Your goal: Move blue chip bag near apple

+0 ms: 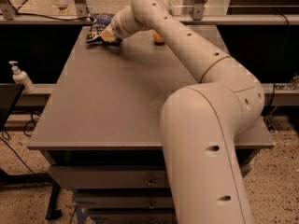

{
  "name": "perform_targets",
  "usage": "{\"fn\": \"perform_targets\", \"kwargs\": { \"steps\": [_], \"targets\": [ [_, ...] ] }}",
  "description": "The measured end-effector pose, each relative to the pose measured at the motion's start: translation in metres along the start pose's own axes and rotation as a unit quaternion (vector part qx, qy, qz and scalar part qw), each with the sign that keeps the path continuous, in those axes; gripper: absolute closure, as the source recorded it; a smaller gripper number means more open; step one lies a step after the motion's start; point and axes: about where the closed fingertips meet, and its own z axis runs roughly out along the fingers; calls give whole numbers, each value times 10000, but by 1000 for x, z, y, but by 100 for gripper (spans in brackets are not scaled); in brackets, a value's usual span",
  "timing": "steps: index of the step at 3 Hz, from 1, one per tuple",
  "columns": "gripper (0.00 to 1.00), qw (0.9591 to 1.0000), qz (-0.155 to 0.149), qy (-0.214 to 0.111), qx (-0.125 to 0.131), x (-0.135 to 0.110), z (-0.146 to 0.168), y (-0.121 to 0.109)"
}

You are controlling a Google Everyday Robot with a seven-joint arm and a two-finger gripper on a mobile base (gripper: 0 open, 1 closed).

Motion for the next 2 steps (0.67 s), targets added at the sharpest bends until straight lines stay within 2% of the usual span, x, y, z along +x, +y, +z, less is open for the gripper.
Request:
{"fn": "perform_targets", "kwargs": {
  "steps": [1, 2],
  "targets": [
    [88, 9999, 61, 17, 91, -2, -13, 3],
    [100, 9998, 116, 5, 146, -6, -30, 12]
  ]
}}
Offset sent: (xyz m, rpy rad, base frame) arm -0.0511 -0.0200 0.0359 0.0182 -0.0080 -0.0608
